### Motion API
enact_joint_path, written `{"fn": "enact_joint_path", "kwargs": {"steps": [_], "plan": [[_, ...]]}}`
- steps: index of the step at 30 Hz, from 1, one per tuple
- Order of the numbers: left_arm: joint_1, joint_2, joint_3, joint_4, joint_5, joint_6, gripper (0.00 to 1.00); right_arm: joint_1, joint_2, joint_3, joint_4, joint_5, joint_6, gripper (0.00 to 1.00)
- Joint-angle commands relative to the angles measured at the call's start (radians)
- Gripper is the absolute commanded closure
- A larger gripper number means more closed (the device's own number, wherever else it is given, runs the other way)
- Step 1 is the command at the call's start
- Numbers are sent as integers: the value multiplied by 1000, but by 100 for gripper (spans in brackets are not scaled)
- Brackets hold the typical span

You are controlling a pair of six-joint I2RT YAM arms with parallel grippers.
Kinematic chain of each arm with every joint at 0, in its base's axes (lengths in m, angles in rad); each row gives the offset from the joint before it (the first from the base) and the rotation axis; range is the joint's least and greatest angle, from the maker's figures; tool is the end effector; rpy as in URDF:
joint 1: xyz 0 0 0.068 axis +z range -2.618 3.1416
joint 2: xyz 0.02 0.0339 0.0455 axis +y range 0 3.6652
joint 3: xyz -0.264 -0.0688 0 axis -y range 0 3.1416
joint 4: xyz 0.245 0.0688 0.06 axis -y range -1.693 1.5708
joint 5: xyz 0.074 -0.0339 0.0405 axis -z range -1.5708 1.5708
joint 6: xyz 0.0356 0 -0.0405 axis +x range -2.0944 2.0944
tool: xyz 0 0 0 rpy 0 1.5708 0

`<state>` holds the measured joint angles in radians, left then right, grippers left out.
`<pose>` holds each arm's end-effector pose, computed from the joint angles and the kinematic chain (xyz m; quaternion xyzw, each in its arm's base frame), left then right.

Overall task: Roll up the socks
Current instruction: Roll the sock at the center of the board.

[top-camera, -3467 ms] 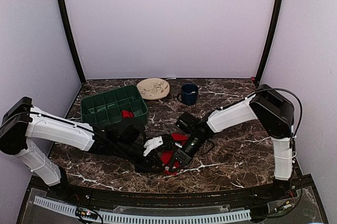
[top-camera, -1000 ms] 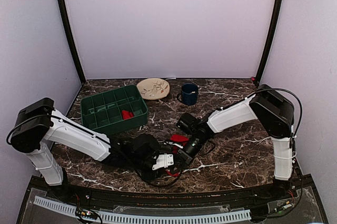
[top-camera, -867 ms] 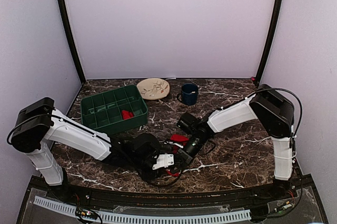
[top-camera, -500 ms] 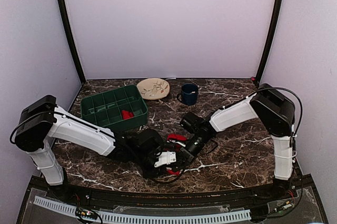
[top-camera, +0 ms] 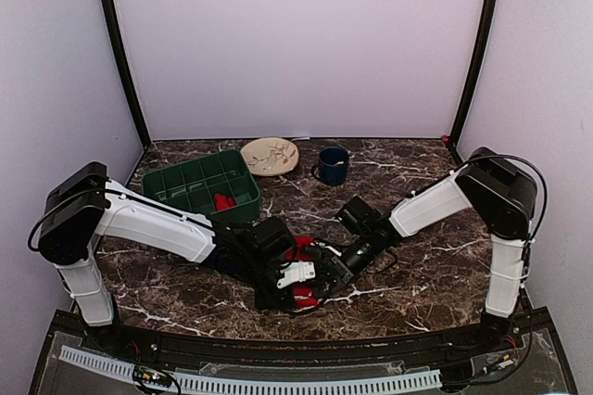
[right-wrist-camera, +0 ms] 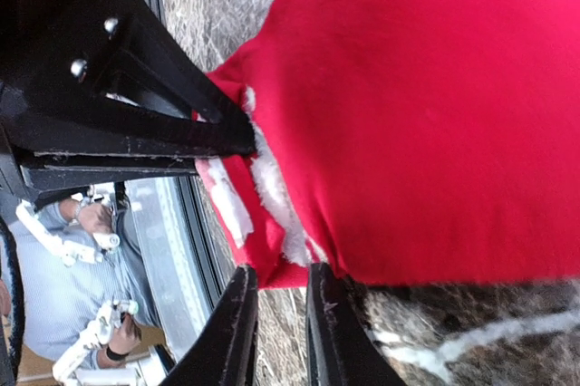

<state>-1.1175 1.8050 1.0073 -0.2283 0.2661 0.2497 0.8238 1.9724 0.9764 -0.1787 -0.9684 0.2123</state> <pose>0.1455 -0.3201 0.1442 0.6306 0.7176 -0.2280 0.1882 0.2116 0.2717 0.0966 0.3485 -0.7999 -0.4827 0.0747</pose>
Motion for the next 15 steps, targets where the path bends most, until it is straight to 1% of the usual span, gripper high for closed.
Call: {"fn": "enact_joint_path", "kwargs": {"steps": [1,7,12,13,15], "plan": [[15,28,30,-141,60,-31,100,-16,-36,-57,144,13,99,80],[46,58,76,-195,124,-56,100,-38,-82,-145,288,32,197,80],[92,71,88,-204,214,-96,100,-48,-144,-211,349,35,201,79],[102,76,90,-205,236,-103,100,-49,-155,-223,349,136,214,79],[122,89,97,-213,279,-113,100,-48,-189,-253,358,212,207,79]]}}
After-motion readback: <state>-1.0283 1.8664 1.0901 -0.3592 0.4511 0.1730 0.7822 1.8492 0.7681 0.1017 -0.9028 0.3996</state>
